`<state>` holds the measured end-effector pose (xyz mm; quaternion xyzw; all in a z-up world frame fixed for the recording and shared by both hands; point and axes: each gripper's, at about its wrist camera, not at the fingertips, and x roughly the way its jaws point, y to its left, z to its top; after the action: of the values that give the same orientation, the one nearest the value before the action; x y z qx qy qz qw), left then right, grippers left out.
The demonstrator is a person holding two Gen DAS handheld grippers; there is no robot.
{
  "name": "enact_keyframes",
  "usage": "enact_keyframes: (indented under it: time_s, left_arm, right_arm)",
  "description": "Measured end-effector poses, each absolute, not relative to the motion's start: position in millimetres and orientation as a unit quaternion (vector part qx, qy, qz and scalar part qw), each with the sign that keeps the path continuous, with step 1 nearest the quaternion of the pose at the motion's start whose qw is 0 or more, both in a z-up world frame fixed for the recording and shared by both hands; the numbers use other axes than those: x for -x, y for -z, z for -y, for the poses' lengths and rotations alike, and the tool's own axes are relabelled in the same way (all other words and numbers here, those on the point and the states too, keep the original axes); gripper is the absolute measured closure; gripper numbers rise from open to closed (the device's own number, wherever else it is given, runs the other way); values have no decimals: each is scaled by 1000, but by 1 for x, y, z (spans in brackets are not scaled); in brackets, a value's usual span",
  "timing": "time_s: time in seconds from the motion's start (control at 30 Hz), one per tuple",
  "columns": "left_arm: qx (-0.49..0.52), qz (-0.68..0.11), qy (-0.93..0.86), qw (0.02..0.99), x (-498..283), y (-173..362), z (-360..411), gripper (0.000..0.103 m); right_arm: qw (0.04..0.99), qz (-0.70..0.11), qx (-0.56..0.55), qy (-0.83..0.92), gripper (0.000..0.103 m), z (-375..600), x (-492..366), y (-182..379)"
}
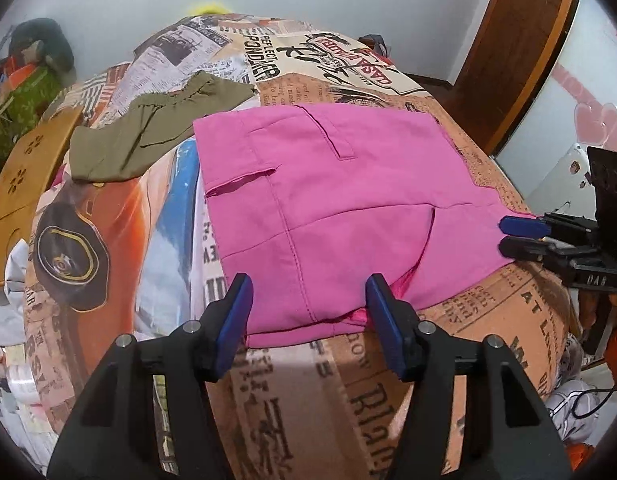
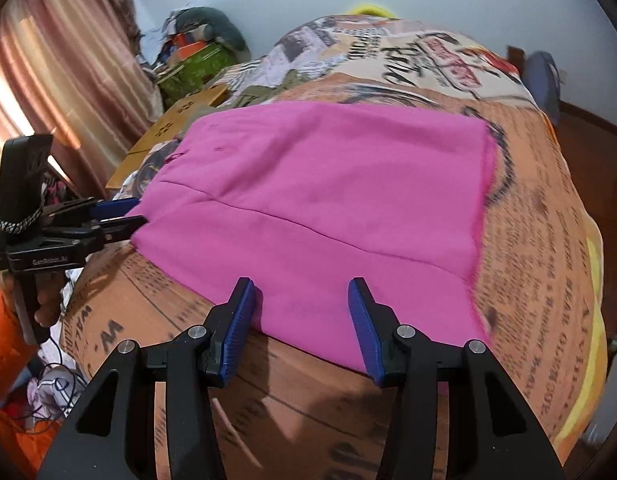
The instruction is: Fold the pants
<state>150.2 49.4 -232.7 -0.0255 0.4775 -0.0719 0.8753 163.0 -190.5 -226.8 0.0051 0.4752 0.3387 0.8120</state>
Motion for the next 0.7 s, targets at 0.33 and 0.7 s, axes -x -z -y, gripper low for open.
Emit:
enact_keyframes:
  time_s: [0.33, 0.7]
  left_arm:
    - [27, -470, 69, 879, -148, 236, -49, 44]
    - [39, -454, 57, 888, -159, 204, -56, 44]
  right_arm:
    - [821, -497, -24, -280, 60, 228, -167, 238]
    - [833, -474, -15, -286, 58, 220, -179, 217]
